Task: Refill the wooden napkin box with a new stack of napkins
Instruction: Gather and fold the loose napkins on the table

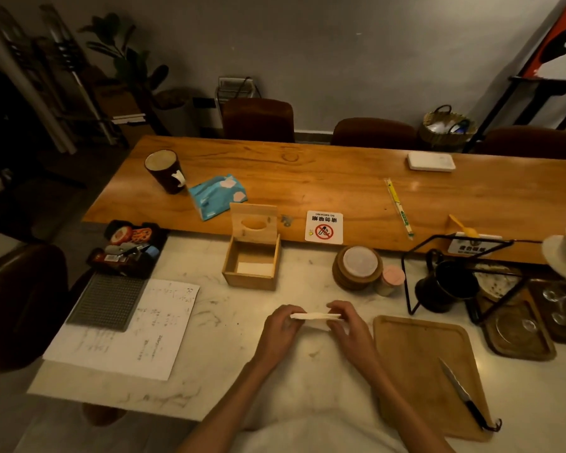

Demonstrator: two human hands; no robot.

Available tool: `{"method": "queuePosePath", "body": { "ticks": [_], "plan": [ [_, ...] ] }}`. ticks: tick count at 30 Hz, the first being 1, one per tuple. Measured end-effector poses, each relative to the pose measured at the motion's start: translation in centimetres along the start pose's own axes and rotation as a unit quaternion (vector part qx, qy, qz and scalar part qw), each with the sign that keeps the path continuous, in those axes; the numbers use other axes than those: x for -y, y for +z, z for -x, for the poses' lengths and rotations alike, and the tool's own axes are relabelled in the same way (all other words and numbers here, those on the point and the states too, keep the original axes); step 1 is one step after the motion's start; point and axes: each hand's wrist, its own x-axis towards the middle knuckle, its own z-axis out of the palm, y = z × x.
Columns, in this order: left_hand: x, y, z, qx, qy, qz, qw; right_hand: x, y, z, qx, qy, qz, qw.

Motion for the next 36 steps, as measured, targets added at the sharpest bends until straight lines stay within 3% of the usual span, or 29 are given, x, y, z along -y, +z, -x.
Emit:
{"method": "queuePosePath", "body": {
  "ticks": [5, 12, 19, 26, 36],
  "plan": [
    [1.8, -0.1, 0.6, -0.010, -0.020, 0.003, 1.000, -0.7, 2.1, 1.4, 0.013, -0.088, 0.161, 0.983],
    [1.3, 1.0, 0.9, -0.001, -0.019, 0.030, 0.999, -0.4, 3.1, 2.2, -0.029, -0.046, 0.036, 0.998],
    [1.4, 2.3, 1.2, -0.010, -0.034, 0.015, 0.999, -0.2, 3.7, 1.9, -0.040, -0.060, 0.170, 0.983],
    [1.5, 2.3, 1.3, -0.004, -0.009, 0.035, 0.999, 0.5, 3.9, 2.3, -0.045, 0.016, -0.047, 0.998],
    [1.6, 2.3, 1.5, 0.002, -0.008, 0.052, 0.999, 0.2, 4.8, 1.6, -0.064, 0.091, -0.137, 0.984]
  ]
}}
